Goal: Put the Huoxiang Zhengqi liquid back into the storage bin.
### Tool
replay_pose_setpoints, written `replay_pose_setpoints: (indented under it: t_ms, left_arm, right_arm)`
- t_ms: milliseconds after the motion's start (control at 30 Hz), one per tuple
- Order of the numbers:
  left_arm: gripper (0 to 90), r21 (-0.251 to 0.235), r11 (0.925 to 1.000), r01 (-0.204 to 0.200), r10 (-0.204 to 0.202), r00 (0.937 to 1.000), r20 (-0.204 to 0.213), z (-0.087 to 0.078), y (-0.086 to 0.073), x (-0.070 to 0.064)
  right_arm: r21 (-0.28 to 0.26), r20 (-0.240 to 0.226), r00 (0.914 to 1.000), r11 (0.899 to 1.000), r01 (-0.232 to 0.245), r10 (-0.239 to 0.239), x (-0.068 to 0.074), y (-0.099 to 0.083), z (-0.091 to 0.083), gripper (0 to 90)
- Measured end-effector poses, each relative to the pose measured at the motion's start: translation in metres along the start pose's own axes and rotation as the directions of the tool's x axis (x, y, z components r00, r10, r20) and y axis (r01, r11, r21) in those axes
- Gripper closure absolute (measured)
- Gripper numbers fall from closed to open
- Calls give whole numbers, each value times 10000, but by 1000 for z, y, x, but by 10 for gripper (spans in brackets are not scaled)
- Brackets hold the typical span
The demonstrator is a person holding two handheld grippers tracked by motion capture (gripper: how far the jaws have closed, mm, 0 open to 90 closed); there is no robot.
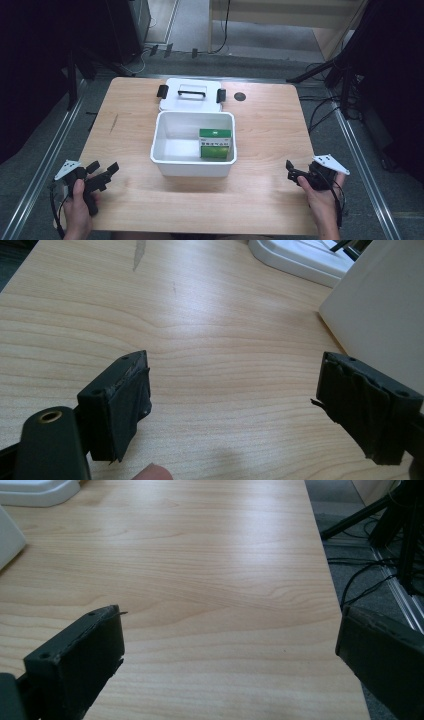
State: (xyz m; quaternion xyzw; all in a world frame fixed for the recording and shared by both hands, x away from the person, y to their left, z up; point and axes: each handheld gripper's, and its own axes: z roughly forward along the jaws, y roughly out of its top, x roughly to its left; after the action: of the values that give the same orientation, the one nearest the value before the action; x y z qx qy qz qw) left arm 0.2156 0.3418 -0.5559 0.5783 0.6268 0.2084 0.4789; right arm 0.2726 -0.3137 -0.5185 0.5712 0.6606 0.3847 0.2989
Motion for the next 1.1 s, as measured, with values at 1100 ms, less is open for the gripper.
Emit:
replay_pose_setpoints:
  t_ms: [1100]
  left_arm:
    - [149, 82, 9999, -107, 107, 9999, -11, 0, 0, -1]
  right_arm:
    - [-36, 432, 9956, 9966, -829, 830, -36, -56, -40, 0]
